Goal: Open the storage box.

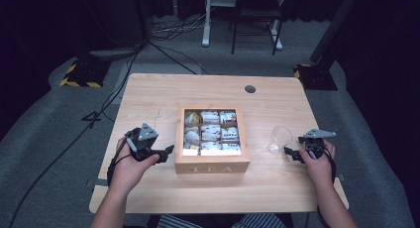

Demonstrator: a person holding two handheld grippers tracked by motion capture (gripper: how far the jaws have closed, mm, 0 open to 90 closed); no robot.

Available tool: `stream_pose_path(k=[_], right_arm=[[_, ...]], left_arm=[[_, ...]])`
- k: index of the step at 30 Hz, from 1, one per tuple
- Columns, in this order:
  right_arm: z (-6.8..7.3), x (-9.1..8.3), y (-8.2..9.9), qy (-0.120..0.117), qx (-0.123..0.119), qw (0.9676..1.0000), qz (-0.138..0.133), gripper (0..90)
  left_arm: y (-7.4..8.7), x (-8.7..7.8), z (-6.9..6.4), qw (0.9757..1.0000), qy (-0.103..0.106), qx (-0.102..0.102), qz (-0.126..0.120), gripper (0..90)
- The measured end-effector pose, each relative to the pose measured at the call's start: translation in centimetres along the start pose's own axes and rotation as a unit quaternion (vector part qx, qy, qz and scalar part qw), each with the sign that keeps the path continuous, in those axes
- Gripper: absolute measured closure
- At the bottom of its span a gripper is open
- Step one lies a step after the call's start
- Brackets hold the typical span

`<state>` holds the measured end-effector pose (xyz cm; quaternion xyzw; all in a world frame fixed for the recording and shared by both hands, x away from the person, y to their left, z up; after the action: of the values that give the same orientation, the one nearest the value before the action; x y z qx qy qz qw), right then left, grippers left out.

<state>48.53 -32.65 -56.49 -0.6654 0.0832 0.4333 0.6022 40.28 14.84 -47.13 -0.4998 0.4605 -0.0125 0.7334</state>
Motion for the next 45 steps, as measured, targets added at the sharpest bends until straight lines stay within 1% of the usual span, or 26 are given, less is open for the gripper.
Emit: stream_pose_path(k=[2, 4, 8, 10, 13, 16, 18, 21, 23, 24, 26, 27, 28, 30, 31, 33, 34, 35, 36, 37, 42, 43, 45], right_arm=[[0.0, 0.0, 0.0, 0.000, -0.001, 1.0000, 0.000, 15.1], [0.0, 0.0, 0.0, 0.000, -0.001, 1.0000, 0.000, 15.1], [0.0, 0.0, 0.0, 0.000, -0.001, 1.0000, 0.000, 15.1], [0.0, 0.0, 0.0, 0.000, -0.001, 1.0000, 0.000, 15.1], [0.0, 0.0, 0.0, 0.000, 0.000, 1.0000, 0.000, 15.1], [0.0, 0.0, 0.0, 0.000, 0.000, 1.0000, 0.000, 15.1], [0.0, 0.0, 0.0, 0.000, 0.000, 1.0000, 0.000, 15.1], [0.0, 0.0, 0.0, 0.000, 0.000, 1.0000, 0.000, 15.1], [0.0, 0.0, 0.0, 0.000, 0.000, 1.0000, 0.000, 15.1], [0.0, 0.0, 0.0, 0.000, 0.000, 1.0000, 0.000, 15.1], [0.0, 0.0, 0.0, 0.000, 0.000, 1.0000, 0.000, 15.1], [0.0, 0.0, 0.0, 0.000, 0.000, 1.0000, 0.000, 15.1], [0.0, 0.0, 0.0, 0.000, 0.000, 1.0000, 0.000, 15.1], [0.0, 0.0, 0.0, 0.000, 0.000, 1.0000, 0.000, 15.1], [0.0, 0.0, 0.0, 0.000, 0.000, 1.0000, 0.000, 15.1], [0.0, 0.0, 0.0, 0.000, 0.000, 1.0000, 0.000, 15.1], [0.0, 0.0, 0.0, 0.000, 0.000, 1.0000, 0.000, 15.1], [0.0, 0.0, 0.0, 0.000, 0.000, 1.0000, 0.000, 15.1], [0.0, 0.0, 0.0, 0.000, 0.000, 1.0000, 0.000, 15.1], [0.0, 0.0, 0.0, 0.000, 0.000, 1.0000, 0.000, 15.1], [0.0, 0.0, 0.0, 0.000, 0.000, 1.0000, 0.000, 15.1], [0.0, 0.0, 0.0, 0.000, 0.000, 1.0000, 0.000, 15.1], [0.0, 0.0, 0.0, 0.000, 0.000, 1.0000, 0.000, 15.1]], left_arm=[[-0.2, 0.1, -0.8, 0.9998, 0.015, 0.010, 0.003, 26.1], [-0.1, 0.3, -1.6, 0.9993, 0.032, 0.015, 0.013, 24.0], [0.1, 0.6, -2.4, 0.9983, 0.041, 0.034, 0.026, 19.9], [0.2, 0.8, -2.6, 0.9979, 0.044, 0.037, 0.029, 19.6], [0.3, 1.0, -2.9, 0.9980, 0.051, 0.028, 0.025, 18.6], [0.3, 1.0, -3.1, 0.9977, 0.057, 0.025, 0.028, 18.6], [0.5, 1.0, -3.4, 0.9968, 0.063, 0.032, 0.036, 19.2], [0.7, 1.2, -3.8, 0.9959, 0.074, 0.032, 0.042, 19.3], [0.9, 1.4, -3.9, 0.9955, 0.076, 0.032, 0.047, 19.3], [1.0, 1.6, -3.8, 0.9953, 0.074, 0.036, 0.051, 19.5], [1.3, 1.8, -4.0, 0.9945, 0.079, 0.036, 0.058, 19.0], [1.4, 1.9, -4.2, 0.9940, 0.083, 0.037, 0.060, 21.8], [1.5, 2.0, -4.3, 0.9935, 0.085, 0.041, 0.064, 21.8], [1.7, 2.3, -4.4, 0.9927, 0.082, 0.051, 0.072, 24.6], [1.7, 2.3, -4.5, 0.9924, 0.084, 0.052, 0.074, 26.1], [1.7, 2.4, -4.6, 0.9924, 0.081, 0.055, 0.074, 25.8], [1.7, 2.3, -4.6, 0.9921, 0.079, 0.057, 0.079, 26.4], [1.7, 2.2, -4.6, 0.9918, 0.075, 0.062, 0.082, 29.6], [1.8, 2.1, -4.5, 0.9909, 0.070, 0.073, 0.088, 29.6], [1.7, 2.1, -4.5, 0.9911, 0.069, 0.071, 0.089, 33.3], [1.7, 2.0, -4.5, 0.9913, 0.069, 0.071, 0.087, 34.8], [1.7, 1.9, -4.5, 0.9911, 0.069, 0.071, 0.089, 36.3], [1.7, 1.8, -4.6, 0.9913, 0.068, 0.066, 0.091, 37.3]])
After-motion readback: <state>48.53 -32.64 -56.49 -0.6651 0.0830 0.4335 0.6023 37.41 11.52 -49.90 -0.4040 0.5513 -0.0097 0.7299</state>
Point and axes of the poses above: each handheld gripper's, and its own axes: x roughly forward along the jaws, y roughly out of its underside, z roughly to its left, the point moved 9 cm from there along x, roughly forward along the jaws, and after that the axes turned 8 degrees about x, right-handed, at the moved point
